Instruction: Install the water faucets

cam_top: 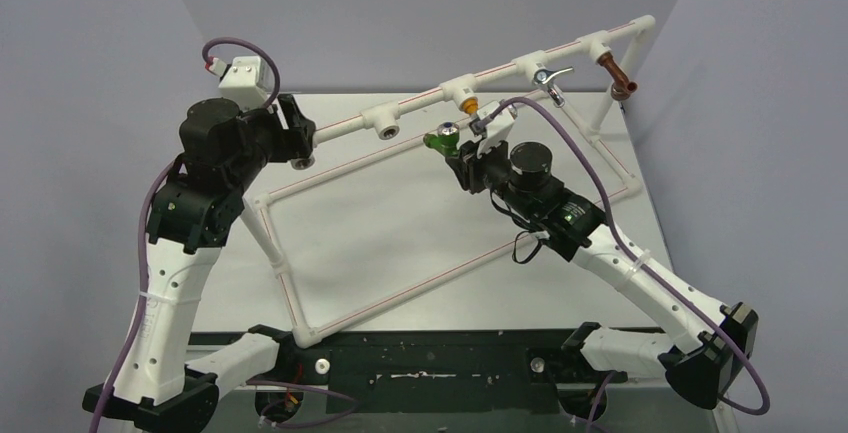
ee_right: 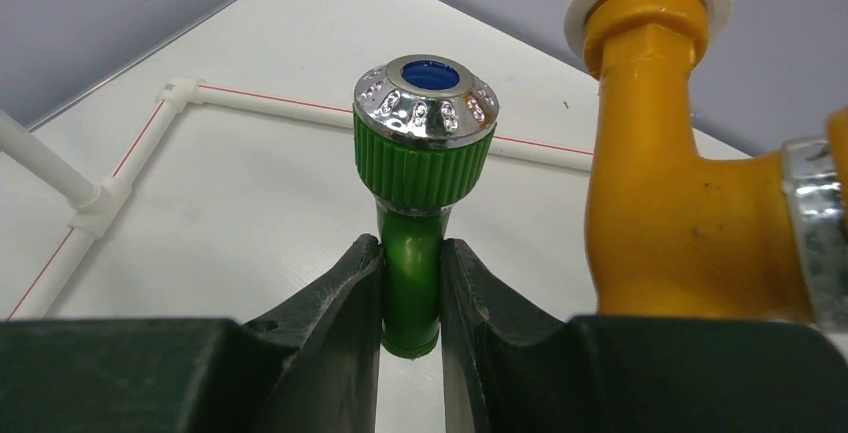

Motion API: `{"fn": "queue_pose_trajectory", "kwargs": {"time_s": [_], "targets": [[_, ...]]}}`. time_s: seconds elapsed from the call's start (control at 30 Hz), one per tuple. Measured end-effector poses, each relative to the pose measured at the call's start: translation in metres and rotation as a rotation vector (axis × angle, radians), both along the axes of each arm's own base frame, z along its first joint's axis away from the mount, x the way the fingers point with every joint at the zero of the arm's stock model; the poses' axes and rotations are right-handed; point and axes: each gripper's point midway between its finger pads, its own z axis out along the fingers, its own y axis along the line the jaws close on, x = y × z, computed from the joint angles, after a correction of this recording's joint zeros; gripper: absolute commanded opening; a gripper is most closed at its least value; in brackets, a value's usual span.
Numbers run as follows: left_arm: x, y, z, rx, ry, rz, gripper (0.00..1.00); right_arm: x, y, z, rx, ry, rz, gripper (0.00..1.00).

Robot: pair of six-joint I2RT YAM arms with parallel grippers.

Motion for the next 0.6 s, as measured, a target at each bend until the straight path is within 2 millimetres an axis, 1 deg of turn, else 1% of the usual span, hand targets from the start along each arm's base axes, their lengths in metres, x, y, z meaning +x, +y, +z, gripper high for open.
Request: {"fn": "queue_pose_trajectory", "kwargs": {"time_s": [0.17,0.23,0.3,0.37,0.47,0.6], "targets": [[0.002,0.01,0.003,0.004,-0.015,0.061,0.65,-0.01,0.001,0.015,0.023,-0.045,0.023,0.0],[0.005,0.022,0.004,0.029,-0.028,0.123,0.65,-0.018,0.002,0.017,0.018,-0.059,0.022,0.0],[0.008,0.038,0.004,0.055,-0.031,0.201,0.65,-0.028,0.007,0.017,0.01,-0.066,0.037,0.0],[0.012,0.045,0.005,0.072,-0.039,0.243,0.65,-0.04,0.016,0.016,0.005,-0.068,0.071,0.0],[0.019,0.052,0.009,0.09,-0.059,0.288,0.65,-0.054,0.025,0.011,-0.006,-0.068,0.116,0.0],[0.028,0.058,0.016,0.103,-0.094,0.33,0.65,-0.065,0.027,0.0,-0.013,-0.061,0.154,0.0]]}}
